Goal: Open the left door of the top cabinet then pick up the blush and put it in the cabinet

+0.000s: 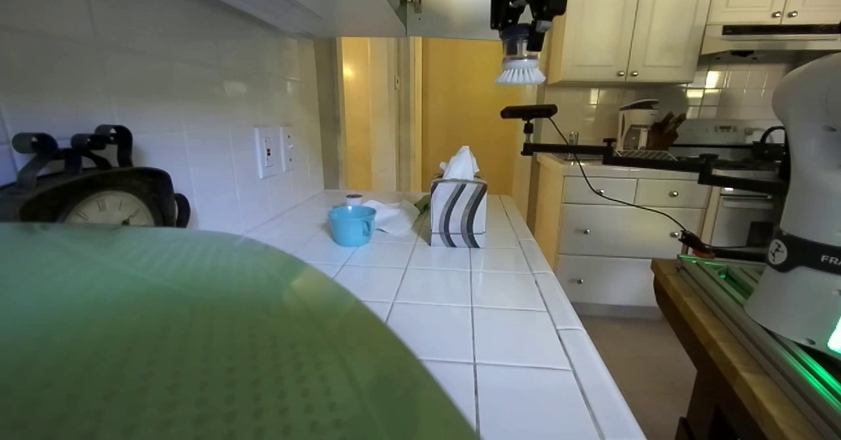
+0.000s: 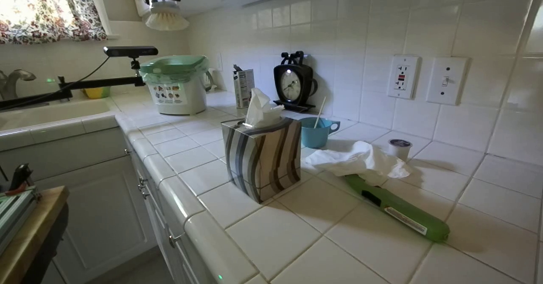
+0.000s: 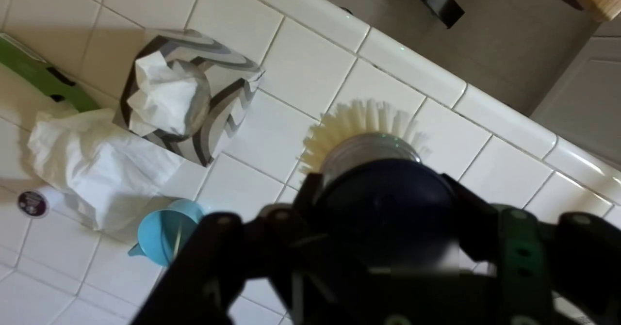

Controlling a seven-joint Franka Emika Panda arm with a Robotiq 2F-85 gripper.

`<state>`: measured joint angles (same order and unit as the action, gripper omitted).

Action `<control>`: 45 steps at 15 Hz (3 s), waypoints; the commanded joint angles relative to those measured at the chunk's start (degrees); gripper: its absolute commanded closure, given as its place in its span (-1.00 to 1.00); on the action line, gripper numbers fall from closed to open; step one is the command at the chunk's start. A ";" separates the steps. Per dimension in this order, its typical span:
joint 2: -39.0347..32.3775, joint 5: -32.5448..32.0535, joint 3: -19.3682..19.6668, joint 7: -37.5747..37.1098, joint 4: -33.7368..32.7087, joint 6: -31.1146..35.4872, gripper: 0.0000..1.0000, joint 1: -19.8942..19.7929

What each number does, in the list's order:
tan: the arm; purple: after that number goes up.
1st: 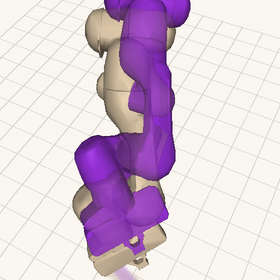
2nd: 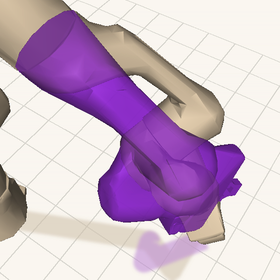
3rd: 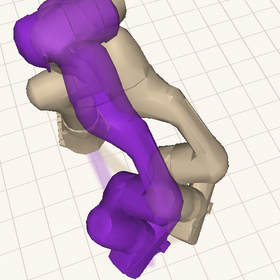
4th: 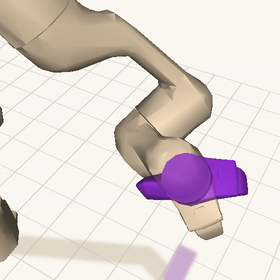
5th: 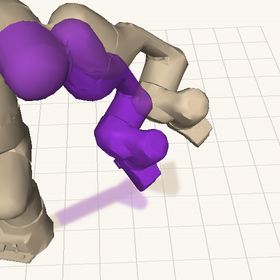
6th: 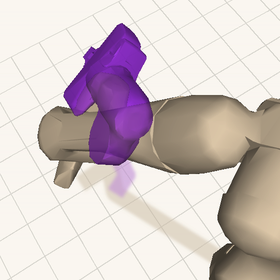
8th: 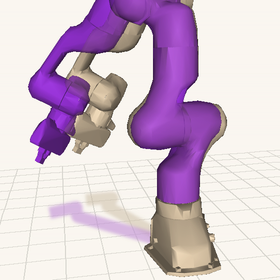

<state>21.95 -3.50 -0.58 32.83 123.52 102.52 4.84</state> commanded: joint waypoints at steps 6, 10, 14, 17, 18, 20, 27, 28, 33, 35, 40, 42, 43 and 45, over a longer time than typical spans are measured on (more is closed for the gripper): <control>-4.95 -1.60 4.08 1.83 -8.48 7.33 0.31 -1.38; -8.72 -0.86 5.72 3.99 -14.55 11.55 0.31 -2.17; -13.20 -0.61 5.56 4.45 -21.11 15.50 0.31 -2.45; -16.52 -0.70 5.10 4.13 -26.34 16.41 0.31 -2.82; -17.40 -0.80 4.95 3.90 -27.91 16.12 0.31 -2.96; -18.80 -0.86 4.82 3.51 -30.44 16.05 0.31 -3.24; -23.75 0.08 4.87 3.39 -41.53 15.05 0.31 -5.02; -24.45 0.12 4.81 3.40 -42.84 15.06 0.31 -5.24; -28.41 0.70 4.22 3.90 -47.83 15.69 0.31 -5.77; -29.71 1.33 5.17 4.25 -48.61 16.82 0.31 -4.89; -31.69 2.15 5.01 4.73 -50.26 18.11 0.31 -5.27; -32.08 2.26 4.95 4.97 -50.61 18.18 0.31 -5.38; -32.21 2.26 4.94 5.06 -50.59 18.50 0.31 -5.42; -32.44 2.27 4.93 5.20 -50.46 19.35 0.31 -5.48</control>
<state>-8.71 -3.18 4.54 35.37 75.63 121.56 -0.04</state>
